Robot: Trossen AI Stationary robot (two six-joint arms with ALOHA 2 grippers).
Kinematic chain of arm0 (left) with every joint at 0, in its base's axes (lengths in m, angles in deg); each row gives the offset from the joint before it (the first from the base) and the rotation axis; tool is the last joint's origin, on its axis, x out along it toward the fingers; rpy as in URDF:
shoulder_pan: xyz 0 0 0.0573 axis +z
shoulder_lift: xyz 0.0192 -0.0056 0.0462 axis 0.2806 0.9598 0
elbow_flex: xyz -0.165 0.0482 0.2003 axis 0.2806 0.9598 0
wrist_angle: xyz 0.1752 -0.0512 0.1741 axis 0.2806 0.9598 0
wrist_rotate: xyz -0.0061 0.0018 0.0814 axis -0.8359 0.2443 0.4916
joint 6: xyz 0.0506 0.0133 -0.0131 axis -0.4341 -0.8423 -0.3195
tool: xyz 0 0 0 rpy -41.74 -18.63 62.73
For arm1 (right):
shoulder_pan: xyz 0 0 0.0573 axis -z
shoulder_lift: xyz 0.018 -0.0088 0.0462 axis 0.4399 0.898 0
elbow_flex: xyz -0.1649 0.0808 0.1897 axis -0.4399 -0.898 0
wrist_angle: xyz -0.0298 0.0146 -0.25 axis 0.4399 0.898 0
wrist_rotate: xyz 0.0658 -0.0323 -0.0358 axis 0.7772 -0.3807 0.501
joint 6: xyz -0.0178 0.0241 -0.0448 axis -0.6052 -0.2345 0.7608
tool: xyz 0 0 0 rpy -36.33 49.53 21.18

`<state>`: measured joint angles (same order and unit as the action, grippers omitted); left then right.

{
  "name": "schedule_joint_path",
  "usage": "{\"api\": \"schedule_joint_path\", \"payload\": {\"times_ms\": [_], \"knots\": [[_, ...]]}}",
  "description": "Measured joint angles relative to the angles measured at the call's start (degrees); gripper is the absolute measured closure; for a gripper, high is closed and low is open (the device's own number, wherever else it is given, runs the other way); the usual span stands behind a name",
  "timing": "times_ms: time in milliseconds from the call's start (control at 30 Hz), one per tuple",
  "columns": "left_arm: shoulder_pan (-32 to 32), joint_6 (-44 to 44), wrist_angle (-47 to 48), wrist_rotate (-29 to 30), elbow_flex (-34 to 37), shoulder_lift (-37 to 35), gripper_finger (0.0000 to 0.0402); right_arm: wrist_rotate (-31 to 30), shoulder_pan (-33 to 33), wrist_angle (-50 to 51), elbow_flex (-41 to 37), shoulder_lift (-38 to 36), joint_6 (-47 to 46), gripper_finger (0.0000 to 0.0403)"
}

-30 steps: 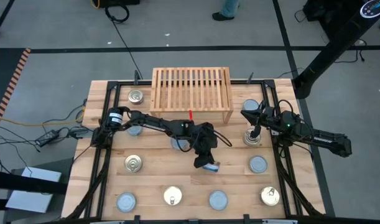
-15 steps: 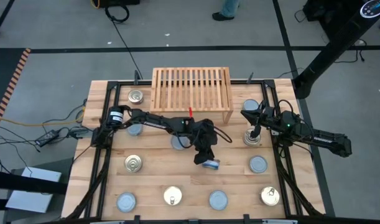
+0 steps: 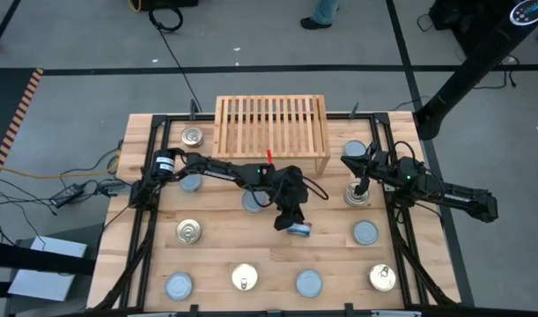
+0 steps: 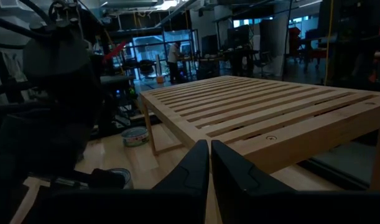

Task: Stack canned seafood by type on shelf
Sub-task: Put the blue tuna can on the shelf

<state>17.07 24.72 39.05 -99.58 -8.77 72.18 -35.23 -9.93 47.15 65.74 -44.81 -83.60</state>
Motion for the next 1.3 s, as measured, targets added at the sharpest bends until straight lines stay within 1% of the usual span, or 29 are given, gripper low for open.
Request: {"api": "schedule_joint_path", "payload": {"times_ms": [133,267,333,433,500,600,667,733,867,1033,1200,1300], "knots": [[0.0,-1.7,0.3,0.4,0.0,-0.9,0.0319,0.0,0.0,0.0,0.0,0.0,0.0,0.0371],[0.0,-3.2,0.5,3.1,-0.1,-2.6,0.0319,0.0,0.0,-0.1,0.0,0.0,0.0,0.0371],[0.0,-3.8,1.1,3.5,-0.1,-3.6,0.0319,0.0,0.0,-0.1,0.0,0.0,0.0,0.0371],[0.0,-6.7,2.0,4.5,-0.1,-5.6,0.0319,-0.1,0.0,-0.3,0.0,0.0,0.0,0.0371],[-0.2,-9.9,3.2,6.8,-0.1,-7.0,0.0319,-0.1,0.0,-0.4,0.0,0.0,0.0,0.0371],[-1.4,-13.6,3.1,14.4,0.7,-8.2,0.032,-0.1,0.0,-0.4,0.0,0.0,0.0,0.0371],[-2.4,-15.7,0.7,18.4,2.3,-8.6,0.0326,-0.1,0.0,-0.4,0.0,0.0,0.0,0.0371],[-3.4,-17.2,-3.6,19.3,4.5,-8.8,0.0335,-0.2,0.0,-0.4,0.0,0.0,0.0,0.0371],[-4.9,-18.2,-12.0,19.3,9.3,-10.2,0.036,-0.2,0.0,-0.7,0.0,0.0,1.1,0.0371],[-5.6,-17.9,-22.2,17.9,16.8,-14.8,0.0394,0.2,0.0,-1.5,0.0,0.0,1.3,0.0371],[-6.6,-16.0,-31.8,17.7,26.4,-20.3,0.0396,0.7,0.0,-2.2,0.0,0.2,-0.1,0.0371],[-7.4,-15.7,-38.2,18.9,32.5,-24.1,0.0398,0.8,0.0,-4.0,0.0,0.5,-2.1,0.0371]]}}
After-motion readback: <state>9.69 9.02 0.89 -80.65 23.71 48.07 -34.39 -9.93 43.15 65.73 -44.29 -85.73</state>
